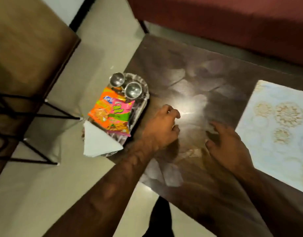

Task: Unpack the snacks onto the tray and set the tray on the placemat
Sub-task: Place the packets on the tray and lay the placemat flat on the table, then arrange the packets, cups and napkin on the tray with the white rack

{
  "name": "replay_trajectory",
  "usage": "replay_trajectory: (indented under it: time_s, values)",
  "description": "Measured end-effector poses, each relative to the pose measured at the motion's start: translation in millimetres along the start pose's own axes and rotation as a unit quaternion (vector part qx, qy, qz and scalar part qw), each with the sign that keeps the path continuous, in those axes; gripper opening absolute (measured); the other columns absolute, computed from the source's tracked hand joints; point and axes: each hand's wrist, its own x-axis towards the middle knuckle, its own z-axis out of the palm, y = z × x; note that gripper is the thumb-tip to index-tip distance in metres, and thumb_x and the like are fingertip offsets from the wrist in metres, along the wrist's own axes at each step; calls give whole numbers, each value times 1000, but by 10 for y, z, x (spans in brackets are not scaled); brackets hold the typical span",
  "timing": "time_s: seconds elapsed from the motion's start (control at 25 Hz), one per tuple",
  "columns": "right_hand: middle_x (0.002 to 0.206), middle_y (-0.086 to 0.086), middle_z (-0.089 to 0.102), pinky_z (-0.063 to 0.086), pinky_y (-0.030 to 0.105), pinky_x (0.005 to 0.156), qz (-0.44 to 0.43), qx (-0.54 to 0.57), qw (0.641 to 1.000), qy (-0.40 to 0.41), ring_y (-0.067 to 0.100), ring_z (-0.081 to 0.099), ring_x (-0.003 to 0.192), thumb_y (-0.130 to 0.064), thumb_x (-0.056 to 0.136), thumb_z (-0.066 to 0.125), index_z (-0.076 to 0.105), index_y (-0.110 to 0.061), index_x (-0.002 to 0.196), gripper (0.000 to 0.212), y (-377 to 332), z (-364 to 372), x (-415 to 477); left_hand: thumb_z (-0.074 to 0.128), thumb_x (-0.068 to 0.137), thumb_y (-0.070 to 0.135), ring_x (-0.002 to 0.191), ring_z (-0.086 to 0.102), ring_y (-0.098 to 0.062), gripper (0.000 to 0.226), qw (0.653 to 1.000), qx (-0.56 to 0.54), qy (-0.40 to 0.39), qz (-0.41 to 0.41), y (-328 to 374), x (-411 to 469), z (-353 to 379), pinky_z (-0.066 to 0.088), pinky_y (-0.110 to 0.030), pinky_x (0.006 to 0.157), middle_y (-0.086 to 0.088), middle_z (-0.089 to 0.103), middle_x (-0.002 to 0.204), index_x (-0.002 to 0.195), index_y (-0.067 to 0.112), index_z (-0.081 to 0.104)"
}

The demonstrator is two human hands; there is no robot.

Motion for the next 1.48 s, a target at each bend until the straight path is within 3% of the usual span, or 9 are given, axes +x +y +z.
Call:
replay_trajectory:
  time_s: [0.12,0.24,0.44,0.68,0.8,0.92,1.08,1.32,1.48]
  values:
    - [122,3,66,54,40,96,-34,65,994,-75,19,65,104,-27,89,66,57,-32,133,45,-596,389,210,63,84,12,109,59,-28,26,997,-40,47,-51,-644,-229,-391,47,-37,95,-11,59,117,110,11,69]
    - [92,-3,71,59,43,83,28,151,981,-114,24,71,83,-20,86,66,64,-33,112,29,-1126,853,445,65,81,3,91,62,-17,19,973,-145,139,-115,-1339,-444,-777,50,-32,86,-3,67,102,97,10,72]
    - [93,7,71,52,33,69,181,310,921,-152,23,67,73,-14,91,64,60,-25,101,15,-1673,1297,739,56,82,2,73,63,-11,20,918,-210,211,-263,-2465,-573,-1199,52,-31,76,-7,72,88,90,11,72]
    - [87,8,71,57,37,70,233,339,901,-136,26,70,75,-12,92,61,59,-15,91,5,-1970,1599,1020,49,94,5,79,54,-22,23,849,-357,32,-390,-3171,-293,-1167,35,-27,61,-12,65,98,95,12,70]
    - [93,18,72,60,37,62,246,339,901,-118,29,72,76,-9,92,61,59,2,114,24,-2006,1681,1088,47,93,4,77,60,-22,26,859,-340,-31,-381,-3180,-99,-1056,42,-26,63,-8,68,91,97,14,71]
    - [97,28,71,60,35,51,263,335,899,-100,31,71,70,-8,92,66,53,9,119,35,-2035,1696,1120,49,94,5,74,63,-17,26,865,-324,-71,-376,-3251,36,-1027,47,-28,64,-3,69,83,94,19,71]
    - [102,26,74,60,35,51,254,310,913,-76,32,74,75,-2,93,63,59,5,116,25,-2053,1664,1163,55,94,6,80,67,-17,23,866,-308,-132,-372,-3355,68,-1009,51,-33,69,-3,73,90,101,20,72]
    - [88,14,75,56,28,43,223,304,926,-22,20,73,57,8,92,51,68,-2,105,24,-2076,1675,1139,57,93,0,89,66,-16,25,881,-296,-140,-340,-3355,120,-991,52,-31,61,-8,73,102,108,11,74]
    - [89,15,77,59,33,47,224,316,922,-4,27,75,64,10,91,50,67,-3,104,26,-2027,1696,1110,60,96,4,97,69,-29,15,892,-297,-118,-320,-3314,96,-930,58,-39,70,-13,72,103,105,6,72]
